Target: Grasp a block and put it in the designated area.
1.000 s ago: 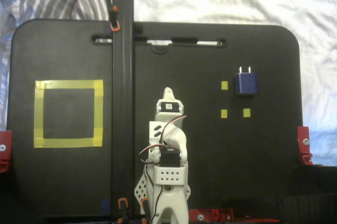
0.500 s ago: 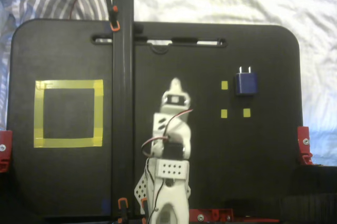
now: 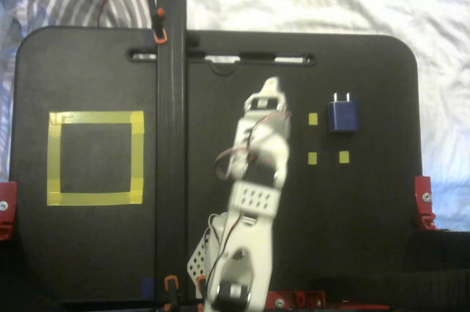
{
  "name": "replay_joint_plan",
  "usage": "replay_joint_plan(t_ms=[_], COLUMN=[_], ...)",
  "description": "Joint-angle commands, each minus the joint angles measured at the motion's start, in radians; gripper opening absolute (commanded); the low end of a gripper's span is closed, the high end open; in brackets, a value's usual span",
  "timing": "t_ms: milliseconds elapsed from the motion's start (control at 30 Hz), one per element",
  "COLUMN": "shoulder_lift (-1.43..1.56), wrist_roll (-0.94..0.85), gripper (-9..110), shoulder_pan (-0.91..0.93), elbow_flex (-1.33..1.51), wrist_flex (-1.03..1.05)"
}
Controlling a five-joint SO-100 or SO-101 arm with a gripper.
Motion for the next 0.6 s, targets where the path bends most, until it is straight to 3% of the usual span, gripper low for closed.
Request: replay_joint_plan(t_ms=[0,400,567], shoulder_lift=[-0.075,-0.374,-0.500], wrist_roll=[-0.114,-0.699,-1.003], gripper=[2,3,3], shoulder_pan=[0.032,0.158,0.213], elbow_flex=[-0.104,-0.311,-0.468], wrist_flex=[-0.014,0.015,0.229])
